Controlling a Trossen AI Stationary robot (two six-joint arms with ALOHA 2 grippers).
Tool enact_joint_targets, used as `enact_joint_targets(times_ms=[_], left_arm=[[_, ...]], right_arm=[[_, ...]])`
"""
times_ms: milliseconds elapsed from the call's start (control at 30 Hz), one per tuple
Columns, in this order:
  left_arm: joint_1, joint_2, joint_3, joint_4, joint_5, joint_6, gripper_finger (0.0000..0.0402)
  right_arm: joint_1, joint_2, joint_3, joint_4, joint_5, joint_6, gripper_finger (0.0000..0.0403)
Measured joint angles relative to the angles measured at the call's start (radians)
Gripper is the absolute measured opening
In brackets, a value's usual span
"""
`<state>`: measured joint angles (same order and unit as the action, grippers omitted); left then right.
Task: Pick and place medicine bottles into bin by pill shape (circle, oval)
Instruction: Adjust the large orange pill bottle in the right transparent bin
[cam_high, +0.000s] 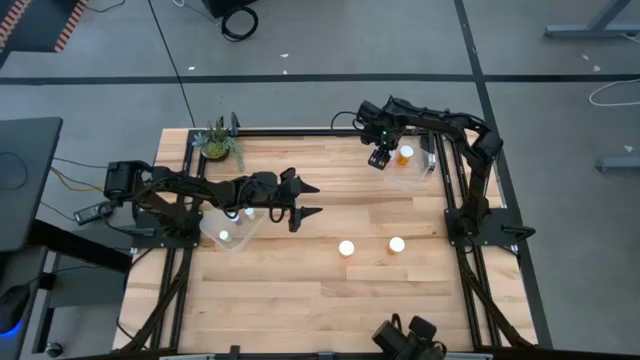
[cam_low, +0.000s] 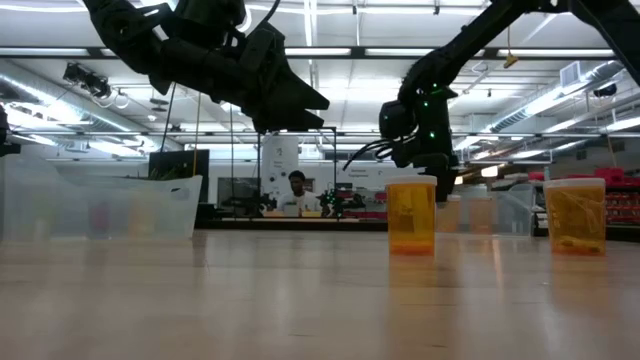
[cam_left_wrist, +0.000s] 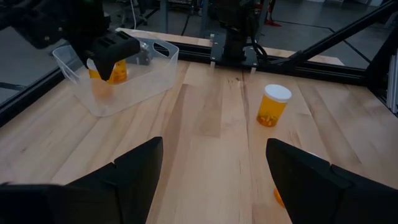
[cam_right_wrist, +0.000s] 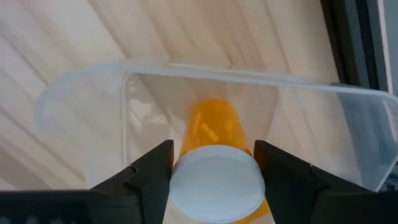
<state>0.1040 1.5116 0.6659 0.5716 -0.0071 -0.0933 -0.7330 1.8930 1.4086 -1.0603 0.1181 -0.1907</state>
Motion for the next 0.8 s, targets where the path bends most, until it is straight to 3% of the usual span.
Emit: enact_joint_targets(times_ms=[800], left_arm=[[0.0,0.0,0.001,-0.043,0.0,-0.006,0.0293]], right_arm=[[0.002,-0.029,0.036,-0.019,0.01,-0.04,0.0282]])
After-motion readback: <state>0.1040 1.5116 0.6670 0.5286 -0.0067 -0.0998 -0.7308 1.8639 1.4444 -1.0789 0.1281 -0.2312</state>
